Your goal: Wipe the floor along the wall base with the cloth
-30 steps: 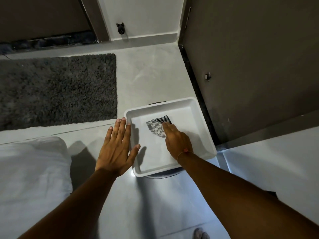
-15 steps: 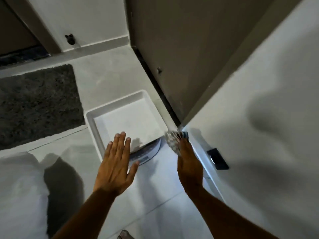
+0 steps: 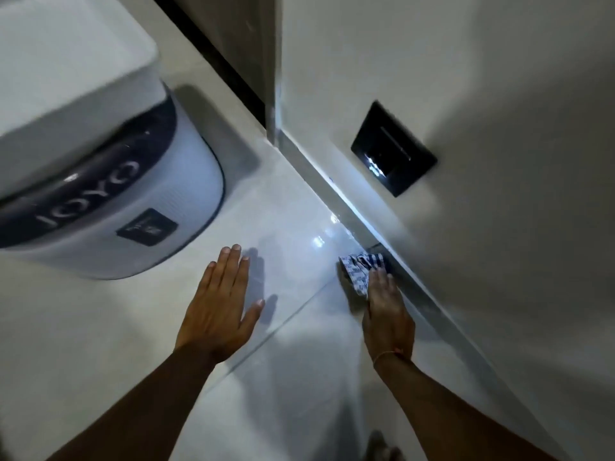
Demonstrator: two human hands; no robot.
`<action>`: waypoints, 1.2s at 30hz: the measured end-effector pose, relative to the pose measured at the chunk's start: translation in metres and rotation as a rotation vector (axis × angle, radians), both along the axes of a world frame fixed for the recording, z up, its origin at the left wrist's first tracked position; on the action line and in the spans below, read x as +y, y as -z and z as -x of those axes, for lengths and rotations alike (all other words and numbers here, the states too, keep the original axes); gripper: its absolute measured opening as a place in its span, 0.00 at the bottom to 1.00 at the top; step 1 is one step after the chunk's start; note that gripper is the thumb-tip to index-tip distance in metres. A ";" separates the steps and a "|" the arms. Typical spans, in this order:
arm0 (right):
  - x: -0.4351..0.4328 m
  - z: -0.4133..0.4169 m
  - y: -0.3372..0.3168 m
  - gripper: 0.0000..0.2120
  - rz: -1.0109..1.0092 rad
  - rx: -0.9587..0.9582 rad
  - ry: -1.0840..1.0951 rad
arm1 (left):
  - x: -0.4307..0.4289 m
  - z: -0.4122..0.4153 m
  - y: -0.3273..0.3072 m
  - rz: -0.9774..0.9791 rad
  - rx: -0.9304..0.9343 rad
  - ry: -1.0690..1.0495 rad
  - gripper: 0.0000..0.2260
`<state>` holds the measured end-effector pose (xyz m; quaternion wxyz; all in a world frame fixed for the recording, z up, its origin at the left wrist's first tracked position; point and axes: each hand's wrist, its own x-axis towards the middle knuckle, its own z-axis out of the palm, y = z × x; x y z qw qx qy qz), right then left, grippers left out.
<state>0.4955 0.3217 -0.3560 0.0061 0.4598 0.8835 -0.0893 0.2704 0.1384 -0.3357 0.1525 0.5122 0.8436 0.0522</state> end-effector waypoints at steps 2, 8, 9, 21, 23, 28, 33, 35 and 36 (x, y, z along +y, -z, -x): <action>0.002 0.001 0.025 0.29 0.047 0.006 0.105 | 0.005 0.002 0.028 0.009 0.011 0.017 0.36; -0.019 -0.028 0.019 0.30 0.031 0.036 -0.140 | 0.017 0.003 0.064 -0.011 -0.004 -0.009 0.36; -0.015 -0.035 0.018 0.30 0.043 -0.002 -0.249 | 0.019 0.003 0.065 -0.018 -0.012 -0.030 0.36; 0.049 0.039 0.032 0.29 0.046 -0.047 -0.437 | 0.027 0.011 0.073 -0.044 -0.009 -0.100 0.39; 0.032 -0.004 0.024 0.29 0.064 -0.096 -0.383 | 0.024 0.012 0.073 -0.042 -0.013 -0.101 0.40; 0.043 0.046 0.030 0.28 0.104 -0.095 -0.313 | 0.028 0.021 0.076 -0.049 -0.023 -0.133 0.41; 0.044 0.083 0.034 0.30 0.080 -0.025 -0.317 | 0.039 0.024 0.078 -0.071 -0.012 -0.190 0.41; 0.032 0.041 0.022 0.34 0.102 -0.099 -0.293 | 0.038 0.024 0.078 -0.074 -0.016 -0.178 0.41; 0.027 0.025 0.016 0.35 0.110 -0.119 -0.266 | 0.037 0.024 0.079 -0.073 -0.016 -0.168 0.41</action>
